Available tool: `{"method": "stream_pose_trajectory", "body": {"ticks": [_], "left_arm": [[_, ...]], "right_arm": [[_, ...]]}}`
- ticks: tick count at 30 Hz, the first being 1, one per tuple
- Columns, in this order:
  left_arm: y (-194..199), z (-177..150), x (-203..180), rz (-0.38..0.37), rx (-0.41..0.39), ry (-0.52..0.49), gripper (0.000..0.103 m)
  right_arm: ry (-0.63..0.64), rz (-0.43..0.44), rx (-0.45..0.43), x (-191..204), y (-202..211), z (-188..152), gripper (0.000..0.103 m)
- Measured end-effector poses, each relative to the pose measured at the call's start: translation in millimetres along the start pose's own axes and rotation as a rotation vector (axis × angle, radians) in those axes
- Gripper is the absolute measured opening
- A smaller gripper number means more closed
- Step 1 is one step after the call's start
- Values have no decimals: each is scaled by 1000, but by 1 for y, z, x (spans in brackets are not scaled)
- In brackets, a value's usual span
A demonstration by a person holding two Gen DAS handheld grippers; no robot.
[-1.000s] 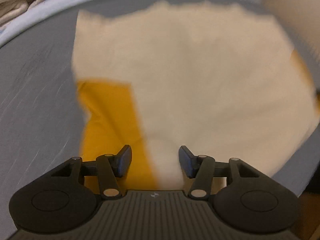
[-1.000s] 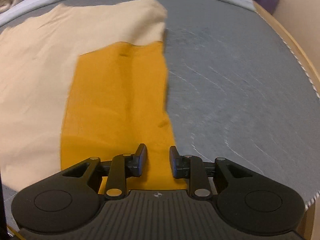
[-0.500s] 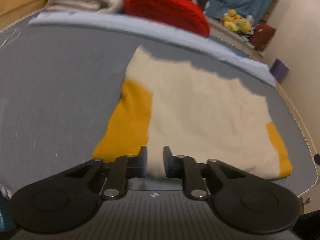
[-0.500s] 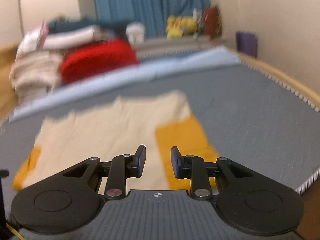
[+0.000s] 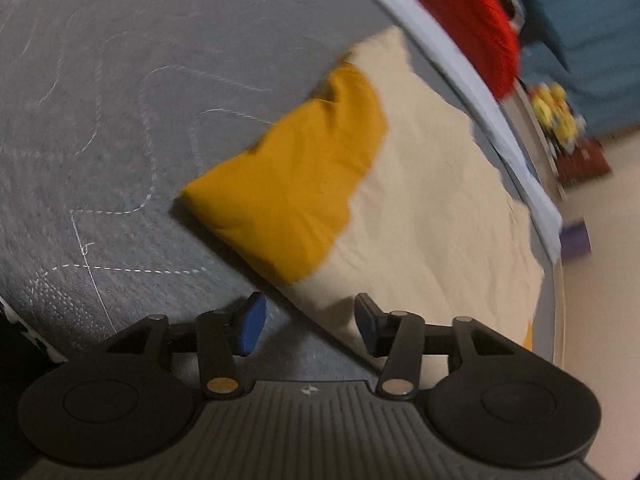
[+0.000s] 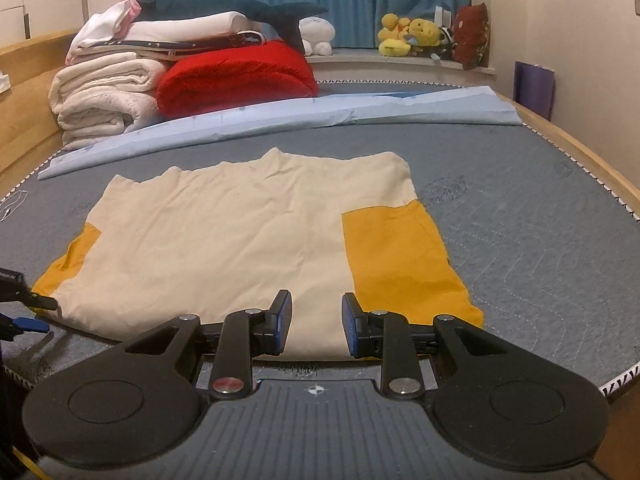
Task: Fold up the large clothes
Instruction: 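Grasp the orange sleeve with the left tool and lift it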
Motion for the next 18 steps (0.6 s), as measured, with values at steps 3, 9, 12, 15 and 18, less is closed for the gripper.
{"method": "stream_pose_trajectory", "body": {"ticks": [3,9,12,15,18], "left_arm": [[-12,7,9,24,-39,88,60],[-28,11,16,-8,-125,203,60],[-32,10,10,-8,-159,201,58],[-38,12,1,-10,-168,154,24],[-27,17,-12,-37,-198,71,14]], "right_arm": [[-10,3,11,-3,0,-1,28],[-75,10,27,-4,-9,-1,28],[-109,21,20,0,-12,0,28],[-115,43,17,12,-15,0,28],[-89,64,16,30,-18,1,28]]}}
Point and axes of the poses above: each gripper's, at about its wrist camera, not at the fingertips, and y roughly against the way its jaws point, x to its left, z to its top, the point moved 5 cm from there along -y, roughly the way its jaws point, and after that the axes turned 15 degrees about -x, right-handed, at the moved point
